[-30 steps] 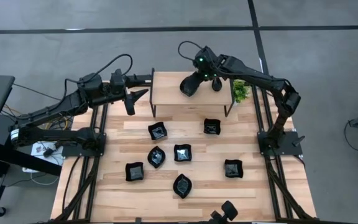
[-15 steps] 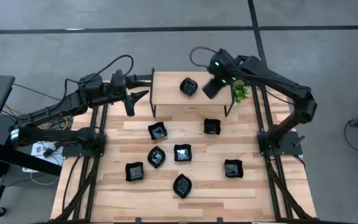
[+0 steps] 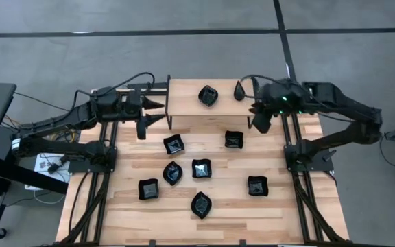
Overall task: Pick & Place Mini shaped plates
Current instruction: Stack the leaf-shaped plate on top of the leaf-shaped plates on the shelf
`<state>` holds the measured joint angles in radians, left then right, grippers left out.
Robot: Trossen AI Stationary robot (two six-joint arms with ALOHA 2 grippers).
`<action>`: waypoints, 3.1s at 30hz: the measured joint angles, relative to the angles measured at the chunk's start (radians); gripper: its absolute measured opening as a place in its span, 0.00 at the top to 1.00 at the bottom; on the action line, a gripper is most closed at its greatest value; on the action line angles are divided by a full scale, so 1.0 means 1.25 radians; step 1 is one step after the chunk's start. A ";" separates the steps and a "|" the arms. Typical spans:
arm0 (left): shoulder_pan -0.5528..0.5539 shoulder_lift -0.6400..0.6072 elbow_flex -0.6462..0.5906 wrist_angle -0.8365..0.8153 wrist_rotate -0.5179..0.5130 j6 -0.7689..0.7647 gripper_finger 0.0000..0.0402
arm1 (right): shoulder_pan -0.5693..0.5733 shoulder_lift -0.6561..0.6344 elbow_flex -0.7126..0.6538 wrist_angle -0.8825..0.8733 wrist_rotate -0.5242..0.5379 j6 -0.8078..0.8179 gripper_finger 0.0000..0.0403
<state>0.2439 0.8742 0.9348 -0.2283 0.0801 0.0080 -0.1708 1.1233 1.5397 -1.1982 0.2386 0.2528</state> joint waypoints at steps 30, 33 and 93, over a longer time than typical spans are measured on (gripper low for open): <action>-0.275 0.259 -0.007 -0.362 0.002 -0.719 0.52 | 0.112 -0.362 -0.883 0.996 -0.134 0.202 0.77; -0.274 0.267 -0.016 -0.339 -0.036 -0.692 0.52 | 0.113 -0.362 -0.883 0.996 -0.137 0.196 0.77; -0.275 0.559 -0.088 -0.276 -0.006 -0.990 0.52 | 0.113 -0.485 -0.883 0.796 -0.043 0.111 0.77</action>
<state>-0.0994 1.5731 0.8246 -0.5738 0.0731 -1.2290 -0.0292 0.5167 0.4358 -0.2028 0.1844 0.3916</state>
